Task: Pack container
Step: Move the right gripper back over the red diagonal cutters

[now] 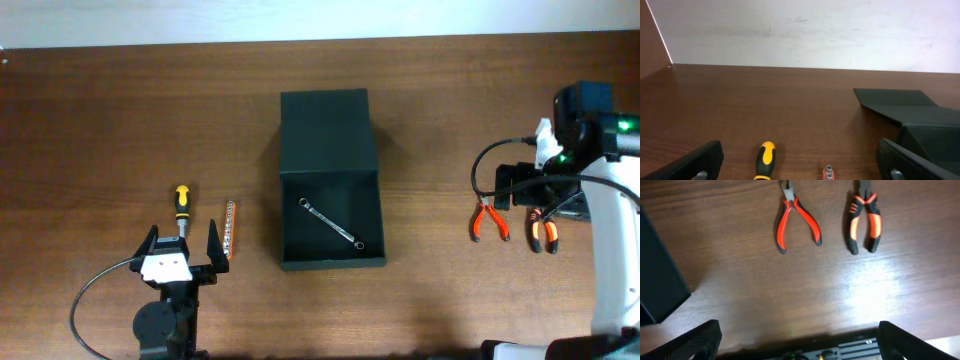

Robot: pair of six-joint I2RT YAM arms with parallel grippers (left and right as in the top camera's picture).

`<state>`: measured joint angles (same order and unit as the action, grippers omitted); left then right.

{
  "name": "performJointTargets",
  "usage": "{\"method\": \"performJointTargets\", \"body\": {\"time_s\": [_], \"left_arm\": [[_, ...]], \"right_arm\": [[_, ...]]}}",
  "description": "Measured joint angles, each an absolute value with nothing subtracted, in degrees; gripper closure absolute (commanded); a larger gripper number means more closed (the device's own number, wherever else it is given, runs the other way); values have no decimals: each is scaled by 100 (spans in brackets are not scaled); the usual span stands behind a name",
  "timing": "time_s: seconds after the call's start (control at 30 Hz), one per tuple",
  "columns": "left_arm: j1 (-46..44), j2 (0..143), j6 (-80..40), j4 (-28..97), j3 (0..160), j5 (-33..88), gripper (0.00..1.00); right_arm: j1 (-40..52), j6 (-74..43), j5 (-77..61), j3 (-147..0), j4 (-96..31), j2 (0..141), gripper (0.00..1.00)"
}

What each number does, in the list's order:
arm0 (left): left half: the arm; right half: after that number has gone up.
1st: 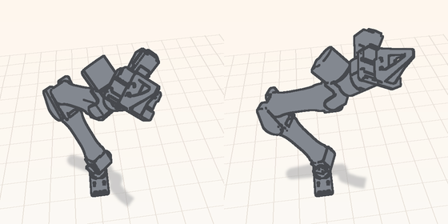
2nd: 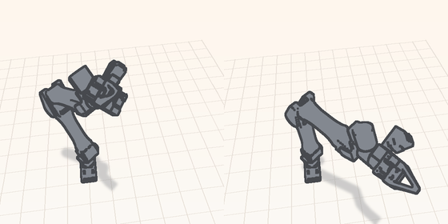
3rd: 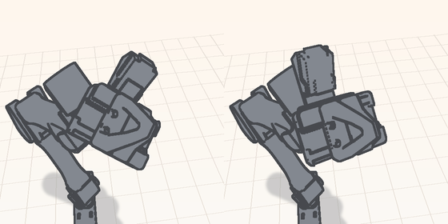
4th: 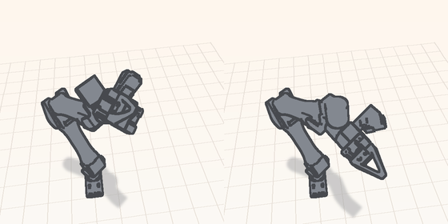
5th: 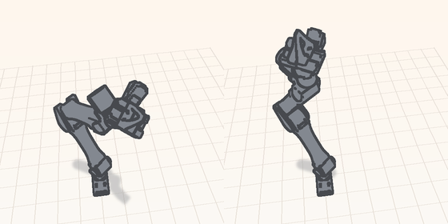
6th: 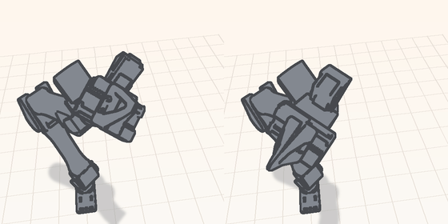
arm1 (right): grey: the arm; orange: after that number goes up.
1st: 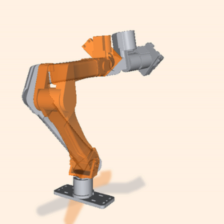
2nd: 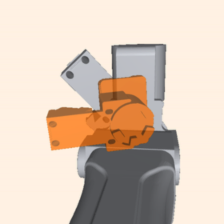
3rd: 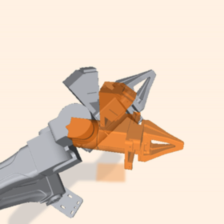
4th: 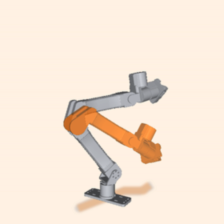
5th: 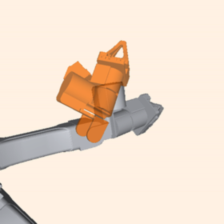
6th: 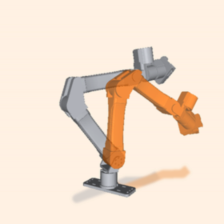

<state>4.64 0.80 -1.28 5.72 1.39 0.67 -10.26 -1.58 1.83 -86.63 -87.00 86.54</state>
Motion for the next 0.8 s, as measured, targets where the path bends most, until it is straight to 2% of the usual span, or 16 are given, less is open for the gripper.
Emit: {"method": "performJointTargets", "body": {"time_s": [0.27,0.47,0.6,0.8], "left_arm": [[464,78,-128,569,139,67,1],[464,78,-128,572,139,67,1],[464,80,-128,569,139,67,1],[464,80,-128,572,139,67,1]], "right_arm": [[-1048,-152,-167,-8202,-7496,8739,1],[-1048,-161,-281,-7170,-6696,8755,1],[-1048,-174,-908,-6530,-6016,8774,1],[-1048,-176,-1306,-6294,-5745,8783,1]]}}
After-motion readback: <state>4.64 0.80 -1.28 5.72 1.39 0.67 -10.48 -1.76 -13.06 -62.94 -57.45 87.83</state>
